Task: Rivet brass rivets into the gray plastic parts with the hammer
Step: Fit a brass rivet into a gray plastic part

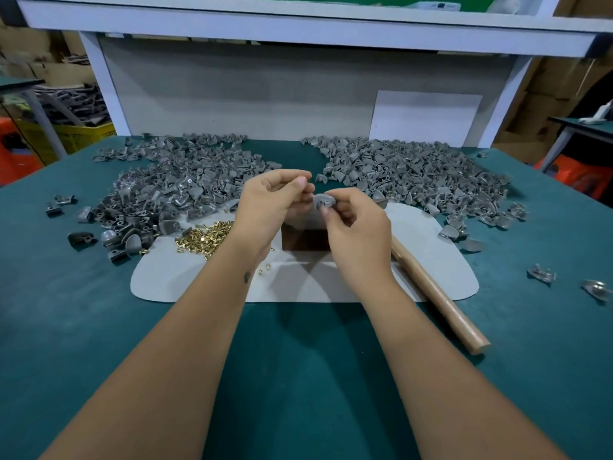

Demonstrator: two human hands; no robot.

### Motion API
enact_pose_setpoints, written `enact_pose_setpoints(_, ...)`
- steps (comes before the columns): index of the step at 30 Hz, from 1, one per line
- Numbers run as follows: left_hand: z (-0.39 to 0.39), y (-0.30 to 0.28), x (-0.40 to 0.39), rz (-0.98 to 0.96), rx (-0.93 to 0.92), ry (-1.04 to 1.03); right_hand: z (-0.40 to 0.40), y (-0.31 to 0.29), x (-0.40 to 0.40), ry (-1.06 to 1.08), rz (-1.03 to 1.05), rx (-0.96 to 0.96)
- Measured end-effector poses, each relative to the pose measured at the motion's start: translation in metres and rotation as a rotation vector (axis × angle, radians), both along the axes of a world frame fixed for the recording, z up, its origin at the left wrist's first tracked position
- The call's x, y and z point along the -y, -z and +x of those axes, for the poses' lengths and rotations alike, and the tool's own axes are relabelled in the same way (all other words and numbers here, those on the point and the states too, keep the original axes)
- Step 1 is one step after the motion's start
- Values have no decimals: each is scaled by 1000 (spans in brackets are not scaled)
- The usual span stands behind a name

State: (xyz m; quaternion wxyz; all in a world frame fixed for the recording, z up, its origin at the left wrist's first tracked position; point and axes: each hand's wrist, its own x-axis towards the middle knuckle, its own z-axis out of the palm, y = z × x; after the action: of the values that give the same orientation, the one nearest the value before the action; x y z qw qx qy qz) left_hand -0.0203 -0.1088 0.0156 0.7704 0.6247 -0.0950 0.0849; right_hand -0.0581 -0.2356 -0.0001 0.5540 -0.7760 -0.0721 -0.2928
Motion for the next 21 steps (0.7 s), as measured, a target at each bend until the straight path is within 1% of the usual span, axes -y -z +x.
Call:
enact_pose_setpoints(4, -3, 0, -7, 139, 90, 96, 2, -2, 4, 5, 88, -43)
enact_pose_setpoints(7, -5, 0, -5, 221, 136, 129, 3, -2, 6, -14, 172, -74)
enact_pose_setpoints(11, -7, 0, -3, 255, 152, 154, 4, -2, 7, -40, 255, -92)
enact_pose_setpoints(16, -6, 1, -4, 238, 138, 121, 6, 0, 8, 11, 148, -38)
enact_pose_setpoints(21, -5, 1, -4, 303, 139, 130, 5, -1, 6, -8, 54, 6)
